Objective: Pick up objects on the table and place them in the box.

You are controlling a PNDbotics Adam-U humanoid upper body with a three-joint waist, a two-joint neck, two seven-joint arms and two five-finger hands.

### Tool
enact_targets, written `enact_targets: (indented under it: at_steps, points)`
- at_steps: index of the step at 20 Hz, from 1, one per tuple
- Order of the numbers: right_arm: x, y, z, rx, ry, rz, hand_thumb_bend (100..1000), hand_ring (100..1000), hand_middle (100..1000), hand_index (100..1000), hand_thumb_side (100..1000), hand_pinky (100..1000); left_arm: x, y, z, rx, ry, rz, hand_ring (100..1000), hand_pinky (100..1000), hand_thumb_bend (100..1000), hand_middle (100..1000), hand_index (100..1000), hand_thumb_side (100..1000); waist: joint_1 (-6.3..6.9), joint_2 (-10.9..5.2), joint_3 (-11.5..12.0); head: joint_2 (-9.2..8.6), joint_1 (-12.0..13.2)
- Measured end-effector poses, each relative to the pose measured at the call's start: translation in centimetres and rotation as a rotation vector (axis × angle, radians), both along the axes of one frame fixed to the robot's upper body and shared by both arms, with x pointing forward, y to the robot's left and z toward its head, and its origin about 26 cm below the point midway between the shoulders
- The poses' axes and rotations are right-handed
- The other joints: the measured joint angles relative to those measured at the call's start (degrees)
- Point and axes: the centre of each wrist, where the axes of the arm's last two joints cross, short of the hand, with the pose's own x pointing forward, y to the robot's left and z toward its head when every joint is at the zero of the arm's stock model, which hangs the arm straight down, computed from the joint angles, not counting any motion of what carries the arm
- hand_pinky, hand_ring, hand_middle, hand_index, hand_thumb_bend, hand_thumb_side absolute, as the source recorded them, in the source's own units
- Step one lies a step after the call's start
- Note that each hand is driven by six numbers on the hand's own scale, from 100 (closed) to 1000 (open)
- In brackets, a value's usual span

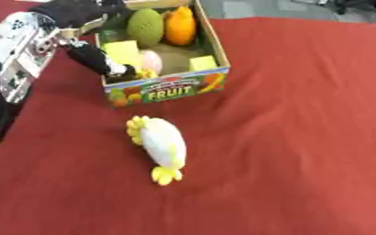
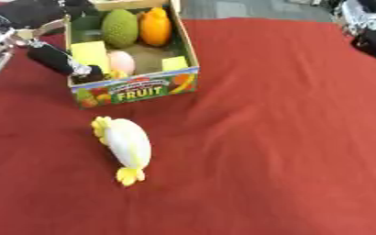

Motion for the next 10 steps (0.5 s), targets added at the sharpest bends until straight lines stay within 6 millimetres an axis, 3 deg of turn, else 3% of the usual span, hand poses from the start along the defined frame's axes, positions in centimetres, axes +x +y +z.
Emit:
enact_targets:
  at_steps: [3, 10]
  points:
    - [0.0, -0.1, -0.1, 0.001, 0.004, -0.002, 100, 882, 594, 834, 478, 913, -0.9, -0.4, 1.3, -0.068, -0.053, -0.044, 1000, 1000, 409, 891, 966, 619, 0.0, 0.0, 0.3, 0.04, -0.2]
    - [-0.1, -0.3, -0.4, 0.005, 0.012, -0.015, 100, 882, 594, 834, 478, 914, -4.4, -1.4, 5.1, -0.196, -0.239, -0.234, 918, 924, 381, 826, 925, 574, 0.02, 0.0, 1.3, 0.58, -1.5]
